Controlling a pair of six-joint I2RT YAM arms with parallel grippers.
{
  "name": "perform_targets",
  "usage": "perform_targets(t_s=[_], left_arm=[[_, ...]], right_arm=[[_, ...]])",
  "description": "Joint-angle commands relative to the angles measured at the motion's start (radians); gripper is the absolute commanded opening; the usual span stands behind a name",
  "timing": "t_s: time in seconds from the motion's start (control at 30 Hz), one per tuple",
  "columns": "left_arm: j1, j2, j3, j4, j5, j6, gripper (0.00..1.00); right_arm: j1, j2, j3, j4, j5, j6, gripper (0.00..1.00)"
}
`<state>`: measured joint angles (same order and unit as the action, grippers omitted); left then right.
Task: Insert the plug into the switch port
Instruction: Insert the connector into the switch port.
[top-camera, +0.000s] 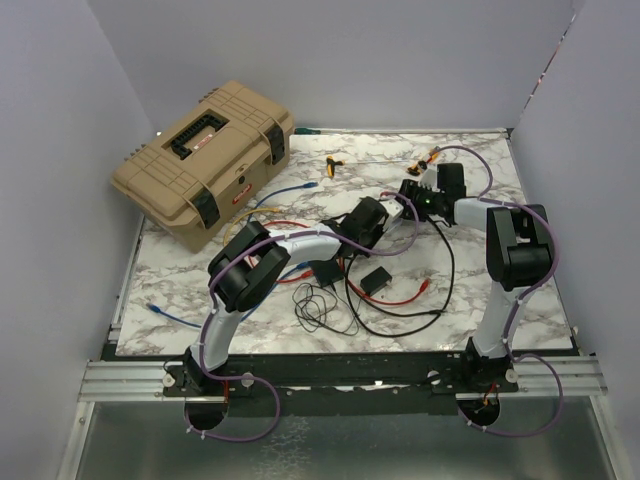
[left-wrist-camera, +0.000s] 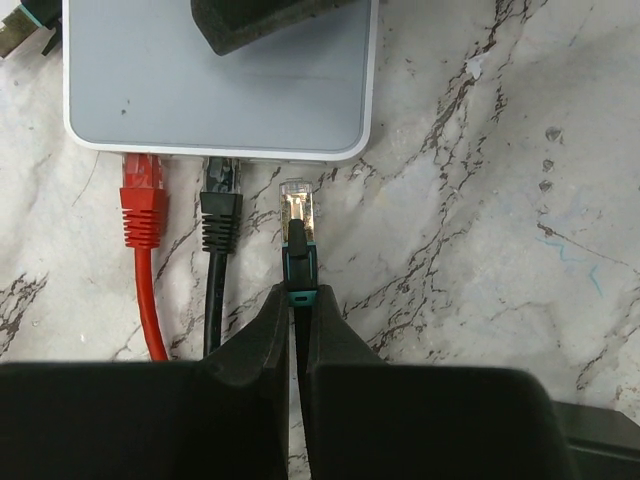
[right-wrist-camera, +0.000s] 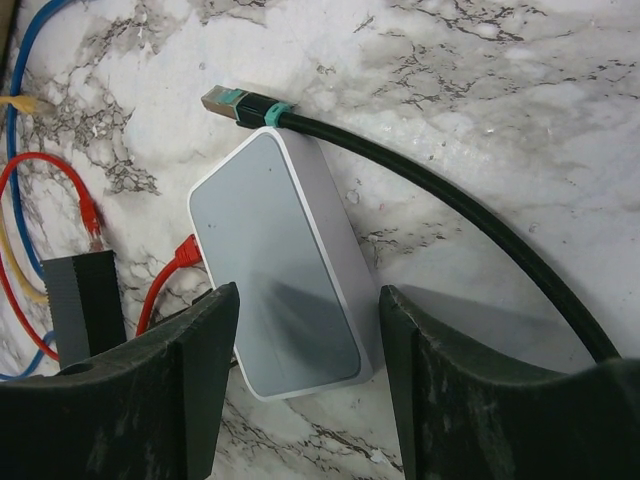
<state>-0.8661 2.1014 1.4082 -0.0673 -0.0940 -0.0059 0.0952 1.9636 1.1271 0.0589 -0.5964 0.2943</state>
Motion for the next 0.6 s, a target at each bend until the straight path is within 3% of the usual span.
perform_targets(t_s=[0.0, 0.57], left_arm=[[-0.006, 0.033, 0.023, 0.013, -0.029, 0.015, 0.00], [-0.011, 0.067, 0.066, 0.004, -0.020, 0.034, 0.00]], right_arm=[[-0.006, 0.034, 0.017, -0.028, -0.035, -0.009, 0.62], [-0.007, 0.045, 0.018, -0.018, -0.074, 0.002, 0.62]])
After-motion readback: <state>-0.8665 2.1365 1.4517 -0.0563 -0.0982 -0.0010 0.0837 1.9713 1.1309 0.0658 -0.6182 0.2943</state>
